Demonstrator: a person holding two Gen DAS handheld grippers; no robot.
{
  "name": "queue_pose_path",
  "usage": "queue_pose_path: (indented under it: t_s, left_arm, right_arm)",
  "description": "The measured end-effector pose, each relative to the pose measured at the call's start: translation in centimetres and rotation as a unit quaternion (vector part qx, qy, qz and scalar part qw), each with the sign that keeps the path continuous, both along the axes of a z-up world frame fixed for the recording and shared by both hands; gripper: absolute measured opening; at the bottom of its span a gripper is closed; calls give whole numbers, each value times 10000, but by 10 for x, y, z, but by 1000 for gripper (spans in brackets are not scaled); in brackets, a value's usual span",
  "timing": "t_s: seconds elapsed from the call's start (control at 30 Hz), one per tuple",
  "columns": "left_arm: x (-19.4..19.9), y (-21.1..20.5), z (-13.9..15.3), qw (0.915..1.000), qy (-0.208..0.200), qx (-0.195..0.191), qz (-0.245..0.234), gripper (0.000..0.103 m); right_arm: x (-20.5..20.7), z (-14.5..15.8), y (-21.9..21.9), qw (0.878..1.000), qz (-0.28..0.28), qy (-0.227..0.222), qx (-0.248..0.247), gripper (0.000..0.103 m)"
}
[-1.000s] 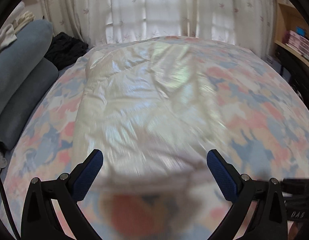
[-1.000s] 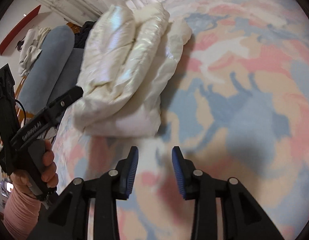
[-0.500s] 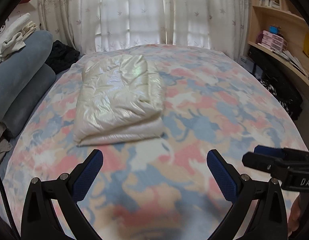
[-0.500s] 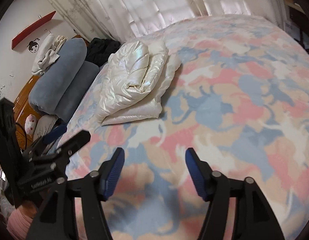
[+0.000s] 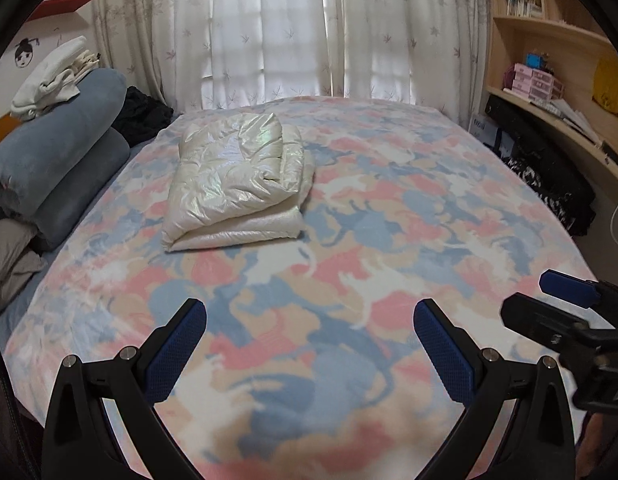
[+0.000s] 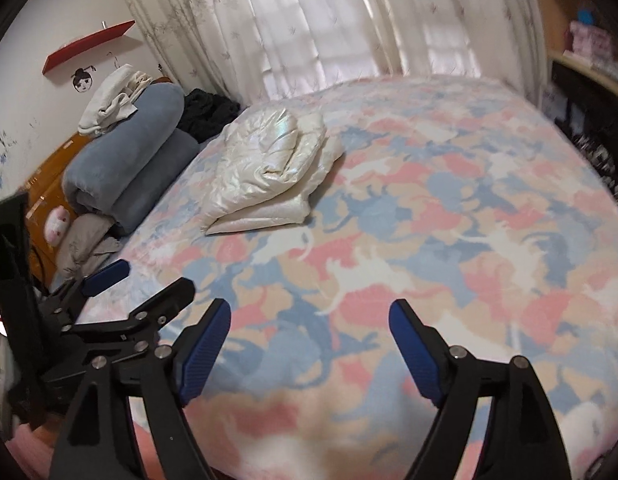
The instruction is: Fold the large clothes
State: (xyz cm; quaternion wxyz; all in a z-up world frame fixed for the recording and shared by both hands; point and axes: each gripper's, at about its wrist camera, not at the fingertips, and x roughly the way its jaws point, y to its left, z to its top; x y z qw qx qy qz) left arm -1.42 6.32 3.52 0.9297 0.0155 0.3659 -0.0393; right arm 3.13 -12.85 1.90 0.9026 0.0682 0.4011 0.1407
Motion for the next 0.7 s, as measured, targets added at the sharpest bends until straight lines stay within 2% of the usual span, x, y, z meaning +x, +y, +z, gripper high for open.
queue_pose_path:
  t_s: [0.1,0.23,0.5,0.7]
  left_arm:
    - [-16,-5,-2,9999,-61,-24,109,102]
    - [-32,-6,-8,9996,-88,-55,255,102]
    - [-41,-7,-15,9992,-60,34,405,102]
    - [-43,-10,-15,9990,-55,61,442,102]
  right_arm:
    - [-15,0,-1,9995,-191,-144,-229,85]
    - [-28,-7,-8,9995,-286,-111,-60,85]
    - [-43,-22,-8,9994,-338,-21,-74,85]
    - [-48,-23,-5,9989,-417,-124,-150,85]
